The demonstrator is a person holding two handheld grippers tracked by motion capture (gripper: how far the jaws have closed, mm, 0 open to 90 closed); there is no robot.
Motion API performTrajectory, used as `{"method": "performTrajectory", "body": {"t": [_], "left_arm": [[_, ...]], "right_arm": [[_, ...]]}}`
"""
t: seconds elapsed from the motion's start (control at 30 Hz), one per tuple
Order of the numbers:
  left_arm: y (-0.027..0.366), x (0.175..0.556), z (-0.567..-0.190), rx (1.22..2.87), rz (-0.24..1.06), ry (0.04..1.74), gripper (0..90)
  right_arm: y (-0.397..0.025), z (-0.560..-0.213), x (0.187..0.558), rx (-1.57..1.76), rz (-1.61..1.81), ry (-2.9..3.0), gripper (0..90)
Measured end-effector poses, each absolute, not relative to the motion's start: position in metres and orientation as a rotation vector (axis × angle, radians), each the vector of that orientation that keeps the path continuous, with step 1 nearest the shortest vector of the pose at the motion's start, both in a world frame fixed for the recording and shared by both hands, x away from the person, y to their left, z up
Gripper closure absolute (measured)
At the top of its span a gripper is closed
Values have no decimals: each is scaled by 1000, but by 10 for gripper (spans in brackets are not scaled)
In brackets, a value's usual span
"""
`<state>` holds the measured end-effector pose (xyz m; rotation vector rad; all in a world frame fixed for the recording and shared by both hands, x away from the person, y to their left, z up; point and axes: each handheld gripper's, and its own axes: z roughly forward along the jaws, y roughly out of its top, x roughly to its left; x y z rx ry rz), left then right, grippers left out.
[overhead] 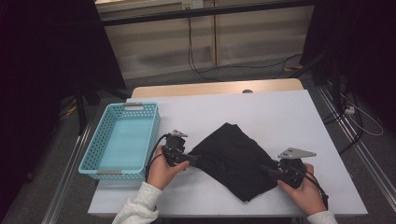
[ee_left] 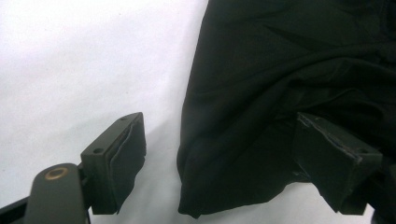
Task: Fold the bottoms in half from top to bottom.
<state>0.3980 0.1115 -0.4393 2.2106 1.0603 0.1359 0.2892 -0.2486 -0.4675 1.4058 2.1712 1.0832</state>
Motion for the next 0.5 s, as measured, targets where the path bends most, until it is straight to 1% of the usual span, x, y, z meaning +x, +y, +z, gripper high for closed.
{"method": "performTrajectory", "body": {"t": [0.03, 0.13, 0.4, 0.43, 0.5], "left_arm": [[112, 398, -440, 2220, 139, 1052, 177], [112, 397, -440, 2222, 164, 1052, 171], [114, 397, -444, 2217, 170, 1089, 177], [113, 397, -448, 2231, 148, 1102, 210], [109, 394, -450, 2233, 181, 1095, 227]], "right_arm": [[-248, -468, 289, 1398, 1118, 2185, 733], [-247, -468, 290, 1391, 1128, 2201, 782], [-248, -468, 290, 1399, 1143, 2206, 797], [-248, -468, 290, 1398, 1145, 2206, 797], [-248, -468, 290, 1394, 1145, 2206, 797]]}}
